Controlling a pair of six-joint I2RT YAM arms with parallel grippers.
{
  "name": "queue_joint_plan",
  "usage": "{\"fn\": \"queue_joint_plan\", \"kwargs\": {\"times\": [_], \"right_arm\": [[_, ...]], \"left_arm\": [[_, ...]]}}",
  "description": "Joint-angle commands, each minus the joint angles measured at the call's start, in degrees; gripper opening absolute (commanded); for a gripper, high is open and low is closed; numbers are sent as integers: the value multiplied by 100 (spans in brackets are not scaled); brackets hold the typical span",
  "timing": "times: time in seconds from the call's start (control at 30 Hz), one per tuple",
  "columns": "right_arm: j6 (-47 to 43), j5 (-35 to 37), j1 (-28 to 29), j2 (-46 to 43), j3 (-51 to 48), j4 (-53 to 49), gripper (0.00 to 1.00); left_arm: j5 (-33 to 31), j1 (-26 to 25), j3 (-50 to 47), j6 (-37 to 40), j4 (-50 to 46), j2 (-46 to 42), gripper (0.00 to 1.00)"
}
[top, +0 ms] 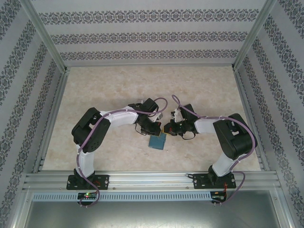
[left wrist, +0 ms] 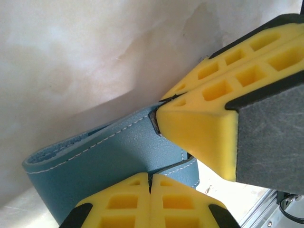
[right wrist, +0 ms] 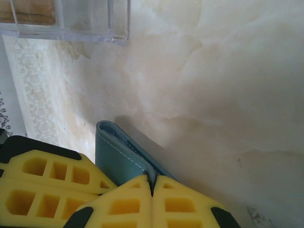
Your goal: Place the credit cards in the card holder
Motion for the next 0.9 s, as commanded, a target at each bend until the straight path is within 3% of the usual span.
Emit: {"fn": "queue_joint_plan", "kwargs": {"times": [0.0,0.3,0.53,0.87], "right_arm": [[-32,276,79,-1,91,-251,0],[-5,285,117,39,118,-225,0],[-14,285,123,87,100,-216,0],[-5,330,132,74,91,-188,0]], "left_arm": [[-47,61,-294,-147,36,-144,0],[24,52,-255,-151,-44,-197,0],[432,44,-299,-435,249,-403,0],[121,17,-194,-413,-109,-402,0]]}}
